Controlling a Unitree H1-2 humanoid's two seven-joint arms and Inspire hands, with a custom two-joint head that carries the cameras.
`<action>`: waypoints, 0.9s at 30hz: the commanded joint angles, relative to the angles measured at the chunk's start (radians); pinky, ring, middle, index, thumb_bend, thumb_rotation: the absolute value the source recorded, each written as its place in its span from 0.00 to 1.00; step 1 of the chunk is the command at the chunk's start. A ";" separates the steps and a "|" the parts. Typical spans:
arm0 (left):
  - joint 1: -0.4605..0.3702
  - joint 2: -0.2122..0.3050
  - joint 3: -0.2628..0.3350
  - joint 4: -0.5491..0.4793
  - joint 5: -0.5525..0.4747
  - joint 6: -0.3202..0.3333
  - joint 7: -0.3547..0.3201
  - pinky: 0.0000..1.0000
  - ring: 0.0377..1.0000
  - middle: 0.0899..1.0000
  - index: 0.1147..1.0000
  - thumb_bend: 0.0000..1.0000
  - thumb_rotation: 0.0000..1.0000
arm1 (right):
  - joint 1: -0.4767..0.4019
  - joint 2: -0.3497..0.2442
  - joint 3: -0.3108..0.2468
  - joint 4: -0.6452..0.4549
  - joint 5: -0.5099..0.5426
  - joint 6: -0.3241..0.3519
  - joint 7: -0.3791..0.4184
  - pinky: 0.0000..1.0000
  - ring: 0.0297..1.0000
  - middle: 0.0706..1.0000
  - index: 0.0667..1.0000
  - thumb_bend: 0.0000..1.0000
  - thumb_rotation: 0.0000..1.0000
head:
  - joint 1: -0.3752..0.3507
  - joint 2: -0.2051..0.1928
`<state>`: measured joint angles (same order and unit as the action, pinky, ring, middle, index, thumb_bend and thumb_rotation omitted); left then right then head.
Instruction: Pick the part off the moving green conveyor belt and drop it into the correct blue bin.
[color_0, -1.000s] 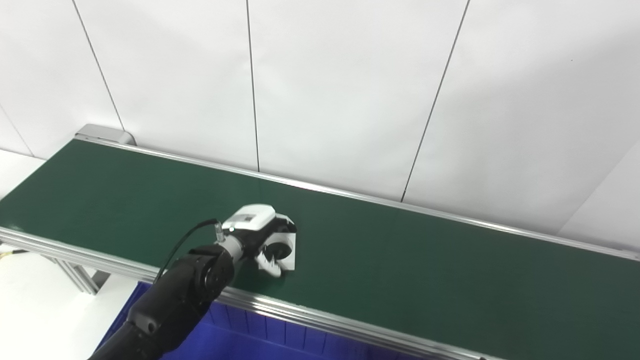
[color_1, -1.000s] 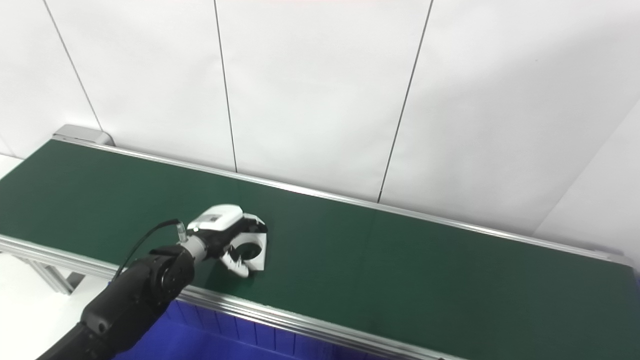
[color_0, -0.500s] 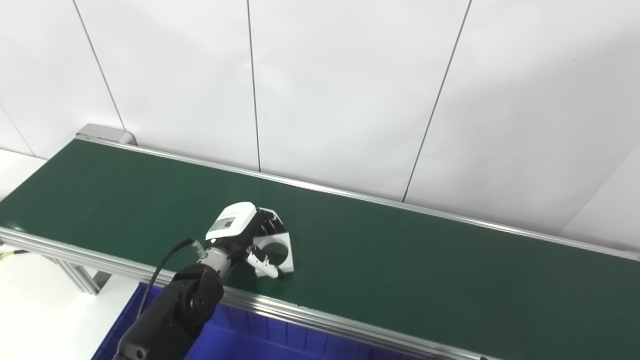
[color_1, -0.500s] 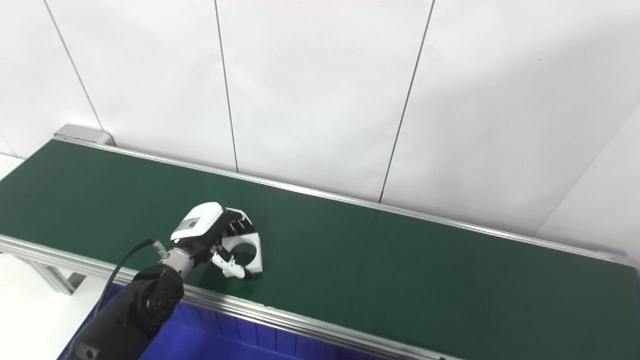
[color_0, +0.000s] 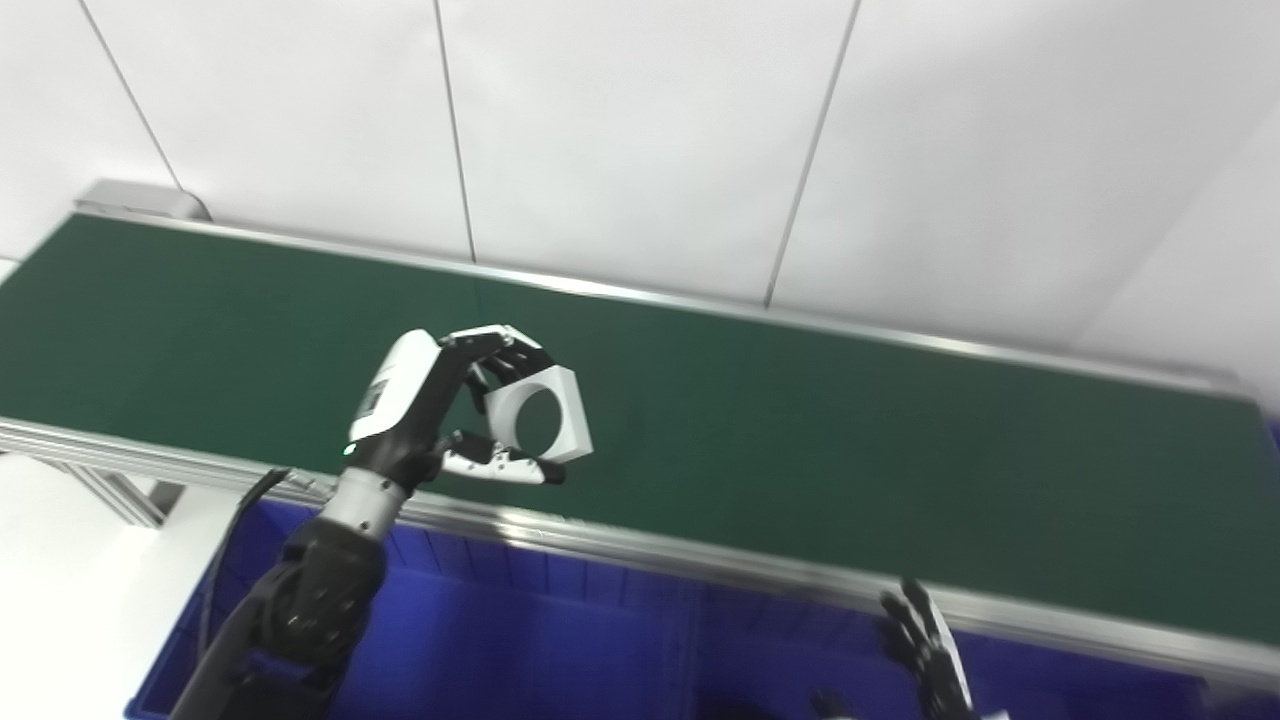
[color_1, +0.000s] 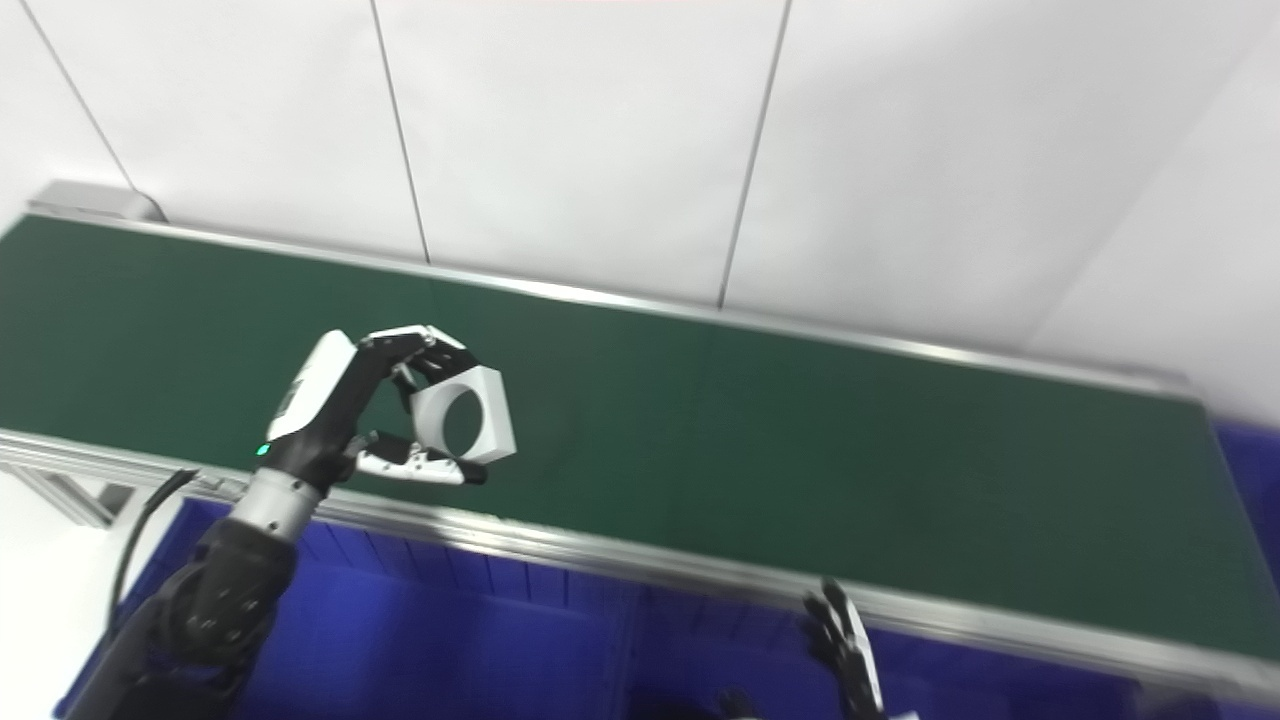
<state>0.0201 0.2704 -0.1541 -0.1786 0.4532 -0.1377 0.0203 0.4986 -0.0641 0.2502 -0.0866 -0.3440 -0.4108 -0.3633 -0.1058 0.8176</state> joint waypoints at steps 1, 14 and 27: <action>0.010 0.017 -0.005 -0.038 -0.023 -0.069 -0.011 0.31 0.38 0.43 0.46 0.47 0.00 | 0.004 0.015 -0.011 -0.045 0.001 -0.032 0.019 0.77 0.80 0.84 0.90 0.70 0.50 | -0.019 0.029; 0.114 0.079 -0.066 0.002 -0.038 -0.186 -0.140 0.39 0.42 0.45 0.42 0.47 0.00 | -0.017 0.068 -0.053 -0.086 -0.006 0.008 0.089 0.76 0.78 0.81 0.88 0.73 0.51 | -0.089 0.101; 0.100 0.100 -0.167 0.061 -0.012 -0.084 -0.317 0.39 0.42 0.45 0.43 0.47 0.00 | -0.014 0.084 -0.078 -0.091 -0.004 0.008 0.127 0.77 0.79 0.82 0.89 0.73 0.51 | -0.075 0.100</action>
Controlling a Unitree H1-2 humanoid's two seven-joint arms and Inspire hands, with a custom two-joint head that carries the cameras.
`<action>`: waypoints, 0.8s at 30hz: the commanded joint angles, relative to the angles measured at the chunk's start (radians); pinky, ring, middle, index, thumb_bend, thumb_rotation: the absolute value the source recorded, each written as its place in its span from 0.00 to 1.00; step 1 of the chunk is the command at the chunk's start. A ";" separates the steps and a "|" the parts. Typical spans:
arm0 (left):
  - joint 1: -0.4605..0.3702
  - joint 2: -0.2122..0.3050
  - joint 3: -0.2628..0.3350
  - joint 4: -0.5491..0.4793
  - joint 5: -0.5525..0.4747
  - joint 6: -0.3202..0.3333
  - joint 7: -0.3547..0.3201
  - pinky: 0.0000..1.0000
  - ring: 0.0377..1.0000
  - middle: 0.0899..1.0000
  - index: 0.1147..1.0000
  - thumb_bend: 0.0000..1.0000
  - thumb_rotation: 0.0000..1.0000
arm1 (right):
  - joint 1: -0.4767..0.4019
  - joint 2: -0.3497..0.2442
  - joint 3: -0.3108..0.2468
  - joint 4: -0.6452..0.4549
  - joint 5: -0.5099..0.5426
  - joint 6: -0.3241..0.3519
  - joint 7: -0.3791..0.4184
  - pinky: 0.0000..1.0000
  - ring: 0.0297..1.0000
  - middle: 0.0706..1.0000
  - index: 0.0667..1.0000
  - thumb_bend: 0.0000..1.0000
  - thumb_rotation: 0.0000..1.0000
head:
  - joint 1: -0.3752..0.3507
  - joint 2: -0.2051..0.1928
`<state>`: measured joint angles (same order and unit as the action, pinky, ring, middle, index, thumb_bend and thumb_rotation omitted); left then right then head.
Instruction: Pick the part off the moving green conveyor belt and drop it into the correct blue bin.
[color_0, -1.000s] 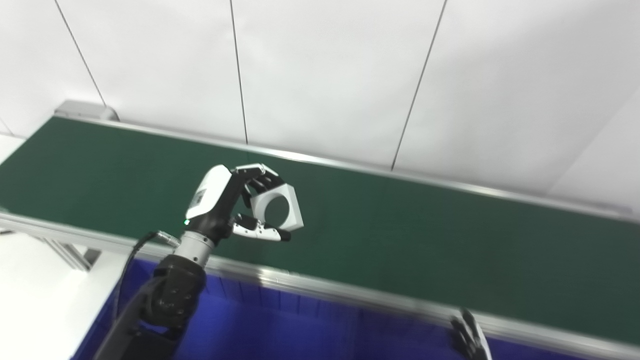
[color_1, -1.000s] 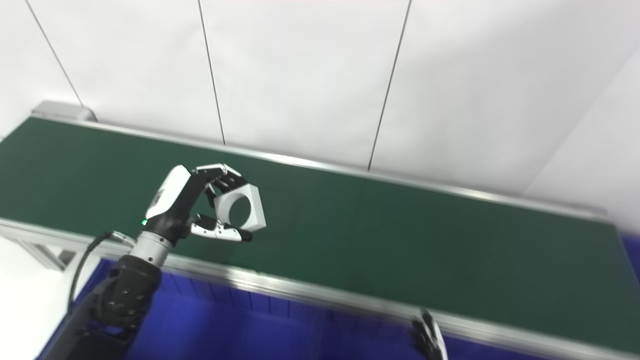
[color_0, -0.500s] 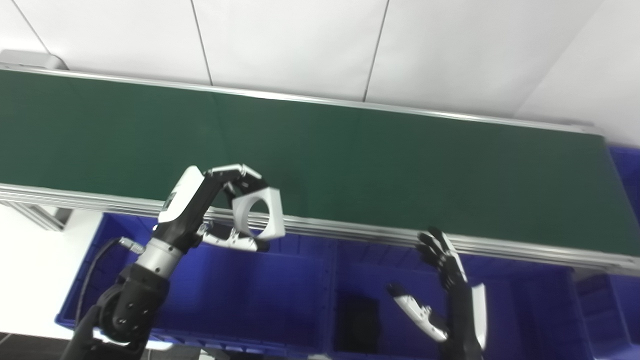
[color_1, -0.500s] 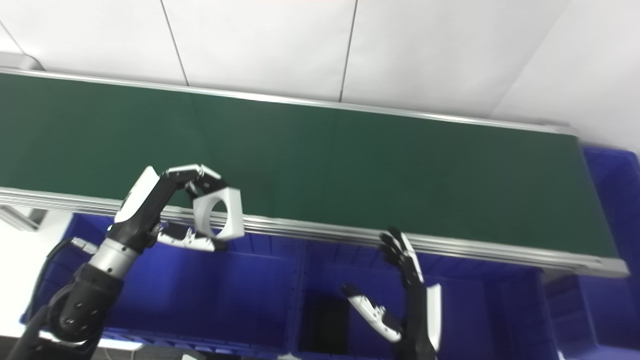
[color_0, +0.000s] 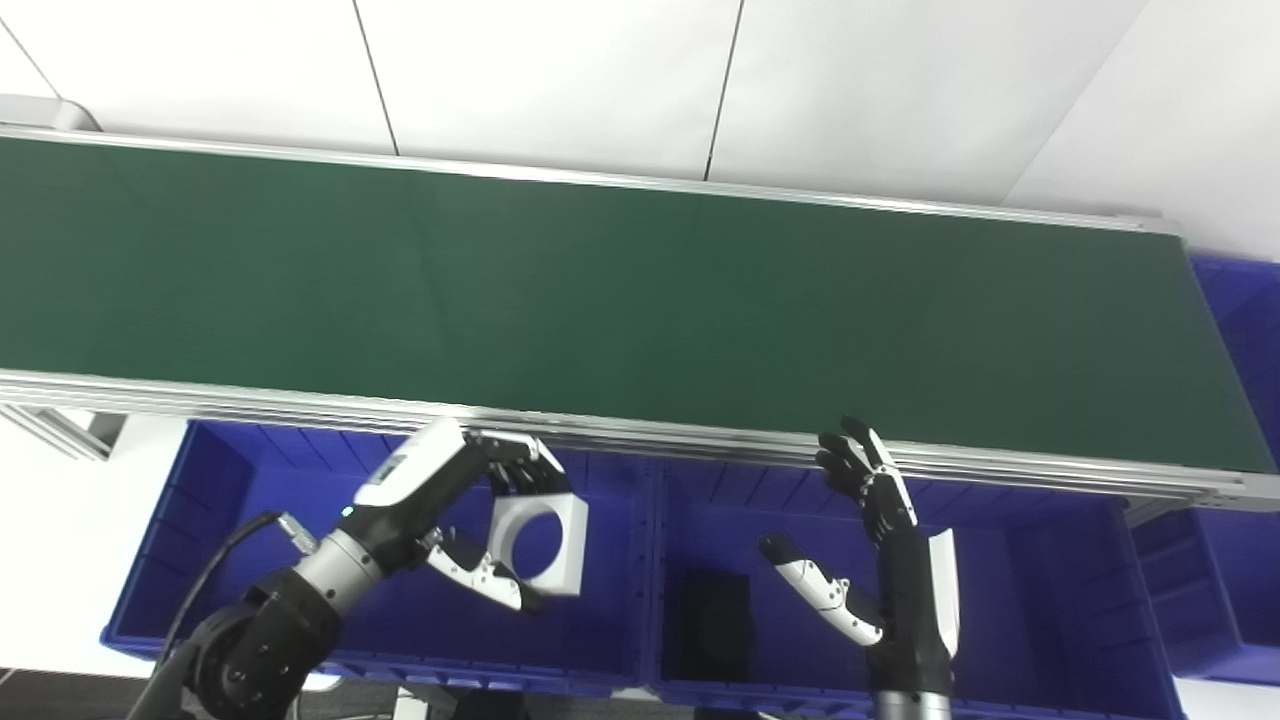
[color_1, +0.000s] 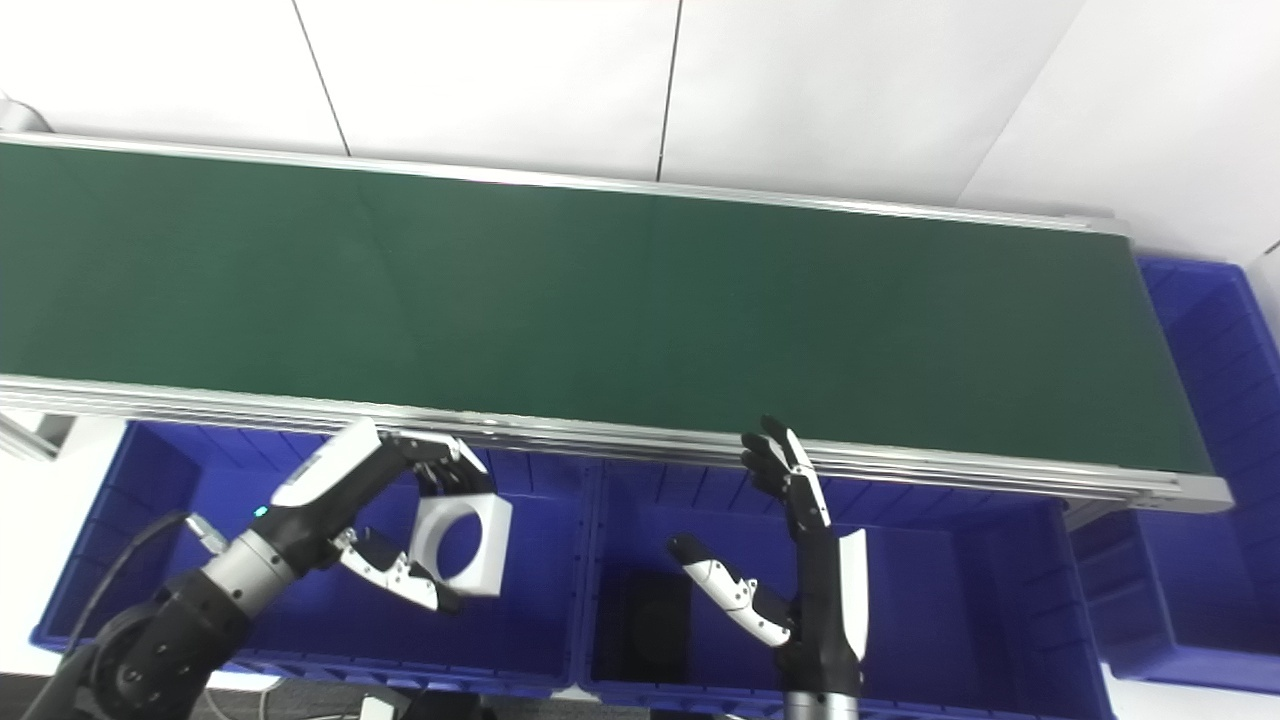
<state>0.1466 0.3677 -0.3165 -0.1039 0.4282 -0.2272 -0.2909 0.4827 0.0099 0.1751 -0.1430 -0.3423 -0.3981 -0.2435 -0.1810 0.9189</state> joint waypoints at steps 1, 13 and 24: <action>-0.031 0.001 -0.012 -0.009 0.028 0.027 -0.017 0.39 0.42 0.45 0.44 0.47 0.00 | 0.002 0.011 -0.005 -0.033 -0.008 -0.006 0.007 0.76 0.79 0.81 0.89 0.73 0.51 | 0.001 -0.002; -0.083 0.023 -0.090 0.032 0.249 0.169 -0.068 0.86 0.87 0.86 0.77 0.66 0.29 | -0.006 0.021 -0.006 -0.008 0.001 -0.023 0.008 0.77 0.79 0.81 0.88 0.71 0.48 | 0.004 -0.021; 0.004 0.003 0.017 -0.054 -0.012 0.167 -0.077 0.84 0.96 0.98 0.92 0.96 0.49 | 0.004 0.023 0.002 -0.007 -0.005 -0.029 0.010 0.77 0.80 0.82 0.89 0.72 0.50 | -0.007 -0.031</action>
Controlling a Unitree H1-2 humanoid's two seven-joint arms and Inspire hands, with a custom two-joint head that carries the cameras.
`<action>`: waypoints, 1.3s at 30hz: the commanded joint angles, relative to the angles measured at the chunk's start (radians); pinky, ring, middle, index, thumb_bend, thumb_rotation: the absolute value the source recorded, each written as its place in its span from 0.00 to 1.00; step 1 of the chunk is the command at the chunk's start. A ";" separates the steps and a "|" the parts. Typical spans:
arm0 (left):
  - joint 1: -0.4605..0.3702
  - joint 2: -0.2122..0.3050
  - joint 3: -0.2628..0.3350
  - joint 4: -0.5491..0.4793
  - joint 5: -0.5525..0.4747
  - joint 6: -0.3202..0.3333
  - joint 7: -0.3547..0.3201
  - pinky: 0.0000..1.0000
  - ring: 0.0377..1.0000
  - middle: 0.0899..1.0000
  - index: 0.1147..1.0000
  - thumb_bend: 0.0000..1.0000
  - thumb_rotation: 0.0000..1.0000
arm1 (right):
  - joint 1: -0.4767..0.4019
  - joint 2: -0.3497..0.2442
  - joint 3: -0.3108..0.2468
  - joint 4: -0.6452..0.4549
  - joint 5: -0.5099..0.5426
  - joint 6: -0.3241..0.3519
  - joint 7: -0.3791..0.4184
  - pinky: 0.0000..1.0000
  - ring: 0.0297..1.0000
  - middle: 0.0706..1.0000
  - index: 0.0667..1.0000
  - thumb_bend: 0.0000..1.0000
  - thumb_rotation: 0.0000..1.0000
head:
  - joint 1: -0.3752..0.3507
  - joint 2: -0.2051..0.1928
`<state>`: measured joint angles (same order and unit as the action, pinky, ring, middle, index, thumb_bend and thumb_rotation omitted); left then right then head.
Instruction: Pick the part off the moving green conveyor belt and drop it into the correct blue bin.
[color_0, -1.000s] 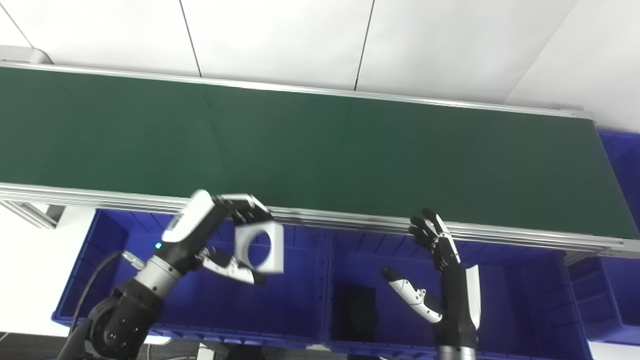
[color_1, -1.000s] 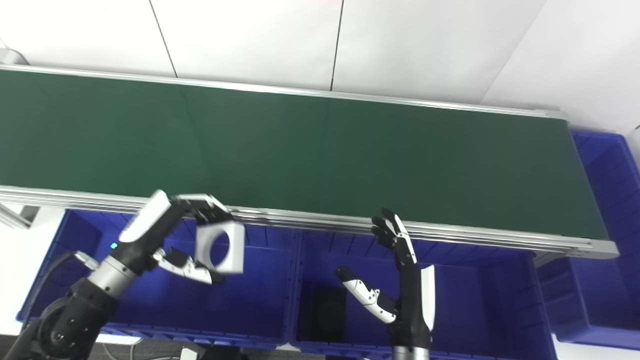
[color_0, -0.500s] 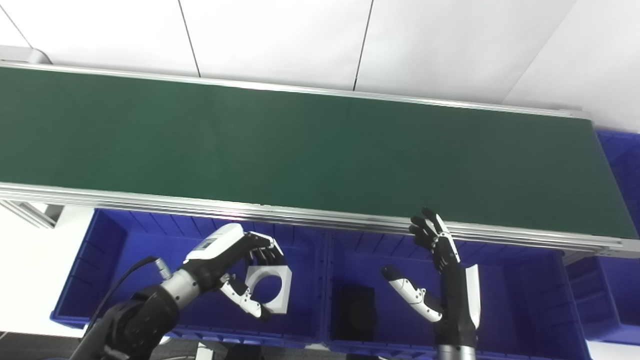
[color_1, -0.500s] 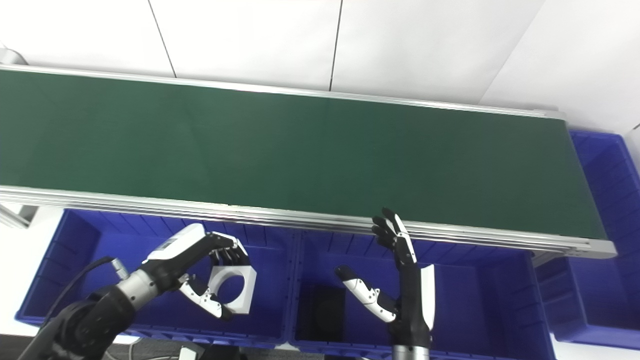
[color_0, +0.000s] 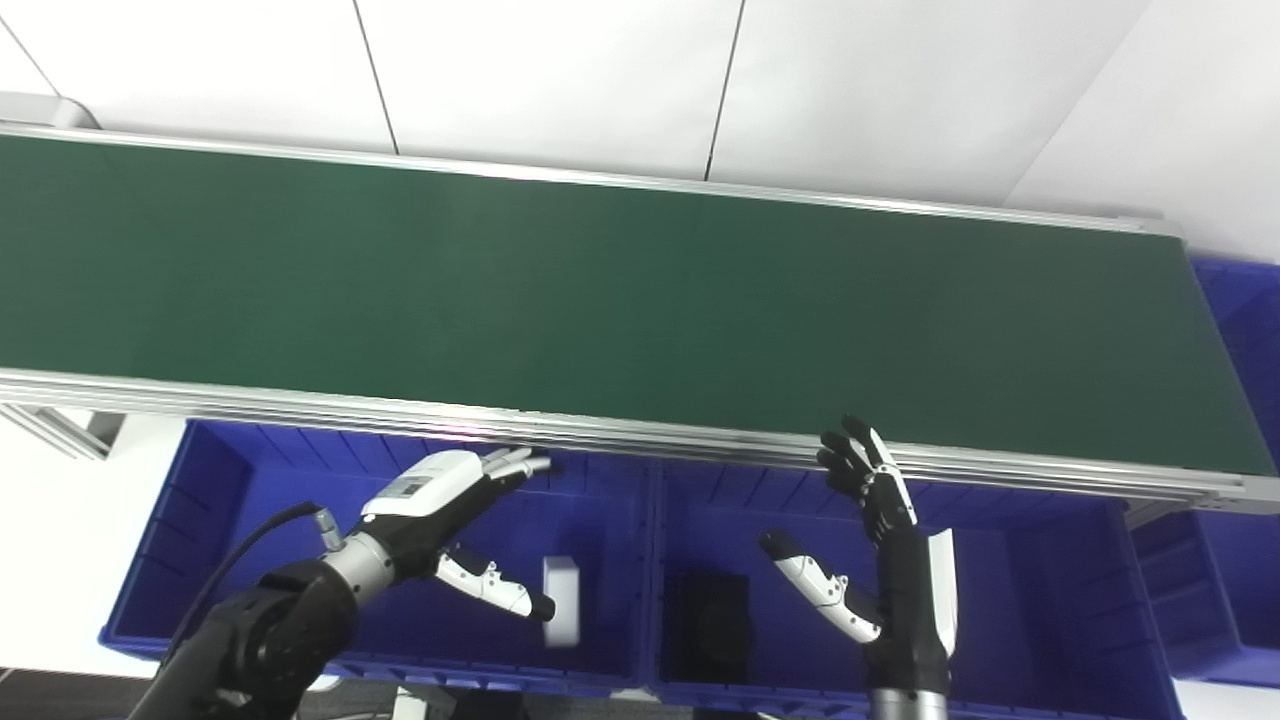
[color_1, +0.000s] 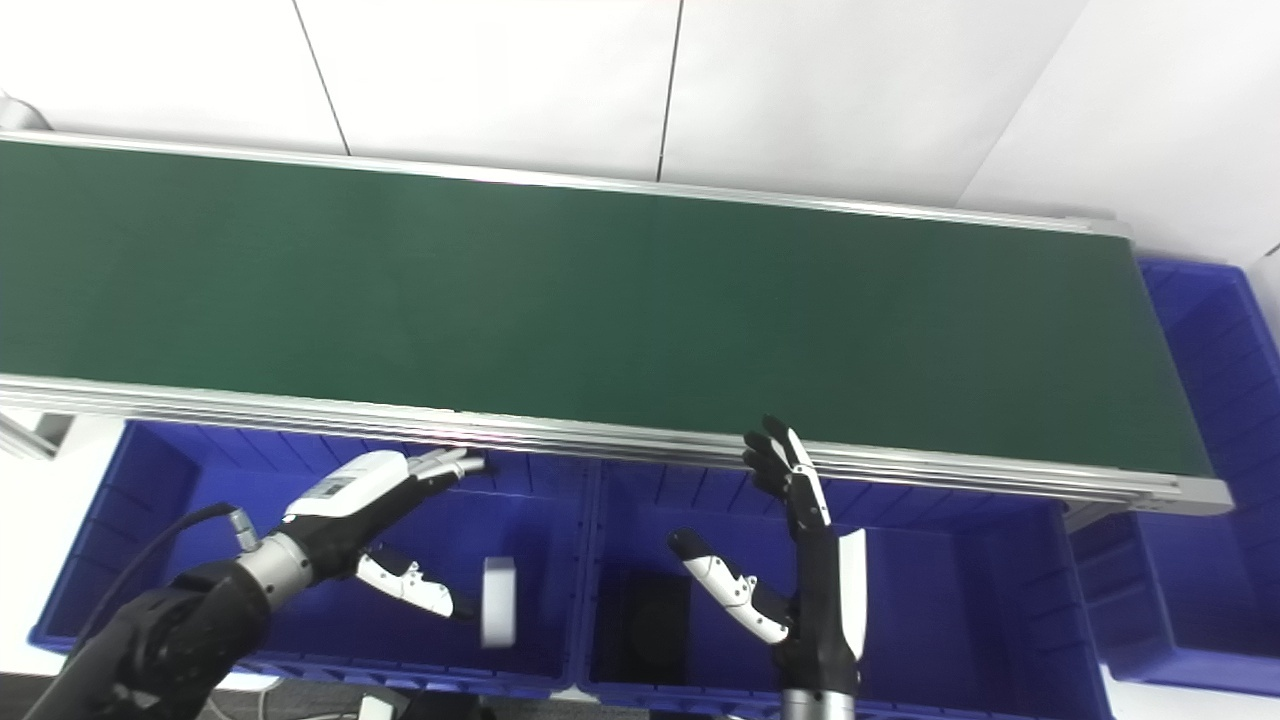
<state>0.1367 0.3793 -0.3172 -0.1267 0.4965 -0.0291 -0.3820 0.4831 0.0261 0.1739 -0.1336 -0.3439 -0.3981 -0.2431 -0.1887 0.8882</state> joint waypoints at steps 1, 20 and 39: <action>0.035 -0.025 0.037 -0.047 -0.145 -0.037 0.017 0.84 0.96 0.98 0.91 0.96 0.49 | 0.004 0.004 0.006 -0.017 0.001 -0.028 0.015 0.77 0.80 0.82 0.89 0.72 0.50 | -0.007 -0.002; 0.139 -0.277 0.143 0.101 -0.646 -0.326 0.030 0.87 0.88 0.88 0.91 0.94 0.43 | 0.031 0.003 0.017 -0.049 0.001 0.021 0.065 0.77 0.80 0.82 0.88 0.73 0.51 | -0.015 -0.022; 0.154 -0.305 0.174 0.130 -0.501 -0.435 0.134 0.86 0.89 0.89 0.86 0.91 0.39 | 0.033 0.010 0.010 -0.048 0.005 0.030 0.081 0.77 0.81 0.83 0.89 0.71 0.50 | -0.017 -0.030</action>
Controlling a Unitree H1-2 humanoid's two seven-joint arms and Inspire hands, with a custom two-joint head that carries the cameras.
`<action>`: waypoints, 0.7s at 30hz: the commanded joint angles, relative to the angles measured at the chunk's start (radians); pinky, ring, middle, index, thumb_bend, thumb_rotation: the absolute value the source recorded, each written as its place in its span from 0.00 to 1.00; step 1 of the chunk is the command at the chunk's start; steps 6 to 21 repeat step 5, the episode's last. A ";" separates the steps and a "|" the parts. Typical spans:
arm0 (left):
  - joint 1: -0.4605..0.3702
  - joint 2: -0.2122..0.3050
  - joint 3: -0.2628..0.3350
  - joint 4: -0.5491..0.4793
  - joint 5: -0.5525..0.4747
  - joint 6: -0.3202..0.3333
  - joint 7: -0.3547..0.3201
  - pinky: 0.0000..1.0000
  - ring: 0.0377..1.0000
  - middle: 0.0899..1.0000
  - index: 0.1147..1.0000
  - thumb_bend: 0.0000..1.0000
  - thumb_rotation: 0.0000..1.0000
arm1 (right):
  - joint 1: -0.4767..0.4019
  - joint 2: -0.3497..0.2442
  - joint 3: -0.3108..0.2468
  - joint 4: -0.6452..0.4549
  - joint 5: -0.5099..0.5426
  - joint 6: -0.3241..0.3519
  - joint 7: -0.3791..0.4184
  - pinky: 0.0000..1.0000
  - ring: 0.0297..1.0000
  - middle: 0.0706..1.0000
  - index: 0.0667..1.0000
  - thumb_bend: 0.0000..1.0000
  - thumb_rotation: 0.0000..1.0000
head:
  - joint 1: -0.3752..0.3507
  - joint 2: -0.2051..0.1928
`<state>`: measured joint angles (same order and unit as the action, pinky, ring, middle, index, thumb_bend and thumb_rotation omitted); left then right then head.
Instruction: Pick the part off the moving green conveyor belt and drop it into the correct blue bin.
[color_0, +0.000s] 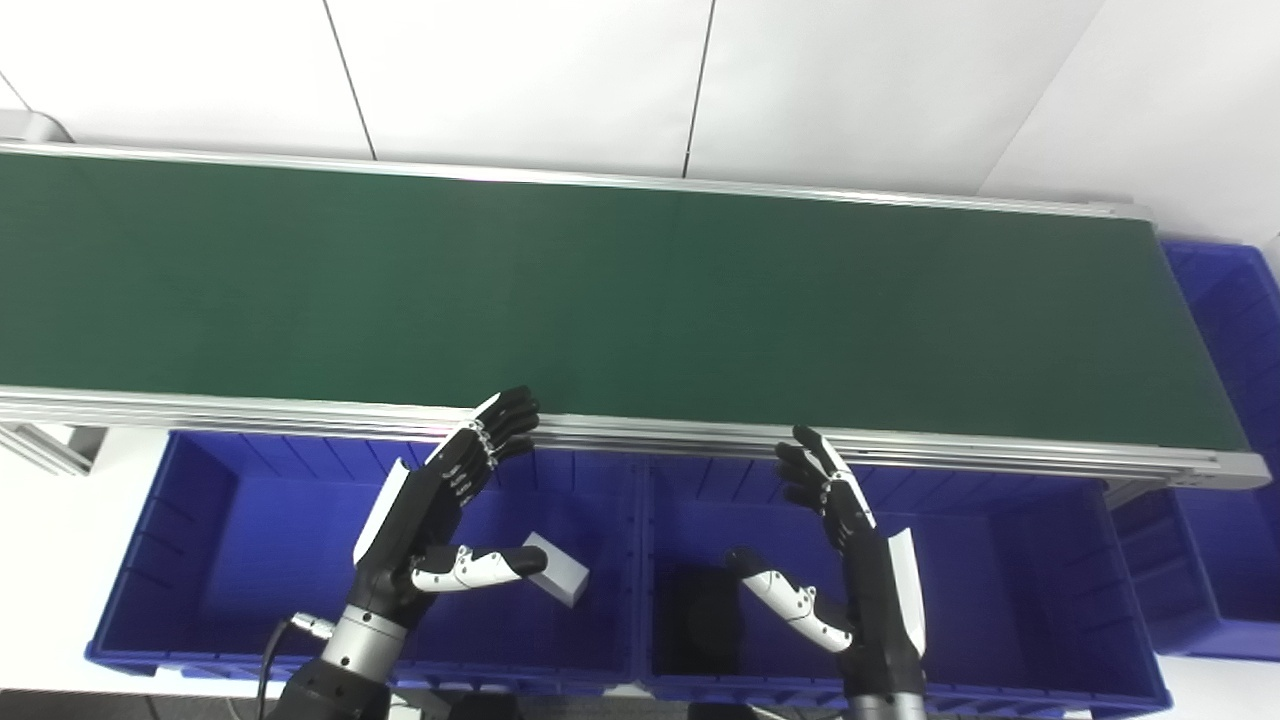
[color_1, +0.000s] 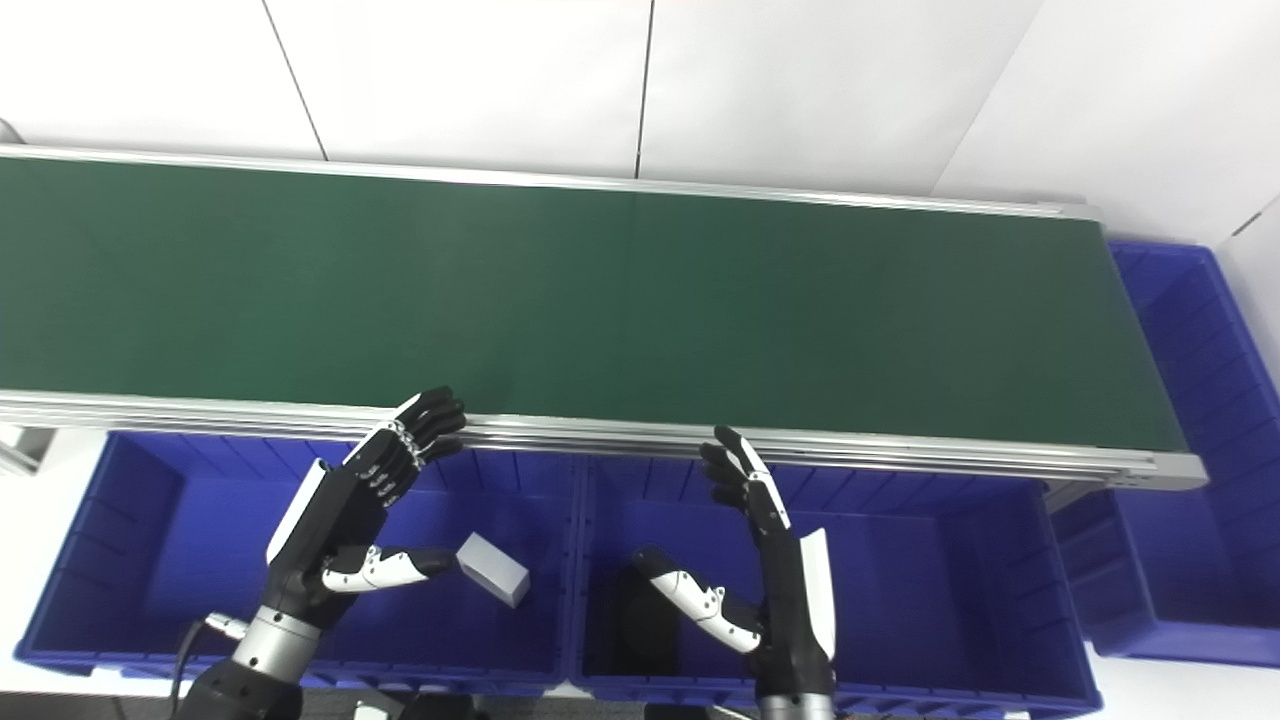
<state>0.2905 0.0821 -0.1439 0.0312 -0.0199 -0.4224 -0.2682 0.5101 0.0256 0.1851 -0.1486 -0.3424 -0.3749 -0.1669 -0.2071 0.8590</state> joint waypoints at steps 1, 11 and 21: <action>0.000 -0.008 0.001 -0.028 0.020 -0.043 0.025 0.87 0.89 0.89 0.86 0.91 0.40 | 0.006 0.011 -0.002 -0.034 0.003 0.009 0.005 0.77 0.81 0.83 0.89 0.72 0.50 | 0.002 -0.001; -0.002 -0.003 -0.007 -0.027 0.020 -0.047 0.030 0.85 0.89 0.88 0.86 0.90 0.38 | 0.006 0.010 -0.002 -0.038 -0.009 0.013 0.004 0.77 0.81 0.83 0.89 0.71 0.51 | 0.006 -0.002; -0.002 -0.003 -0.007 -0.027 0.020 -0.047 0.030 0.85 0.89 0.88 0.86 0.90 0.38 | 0.006 0.010 -0.002 -0.038 -0.009 0.013 0.004 0.77 0.81 0.83 0.89 0.71 0.51 | 0.006 -0.002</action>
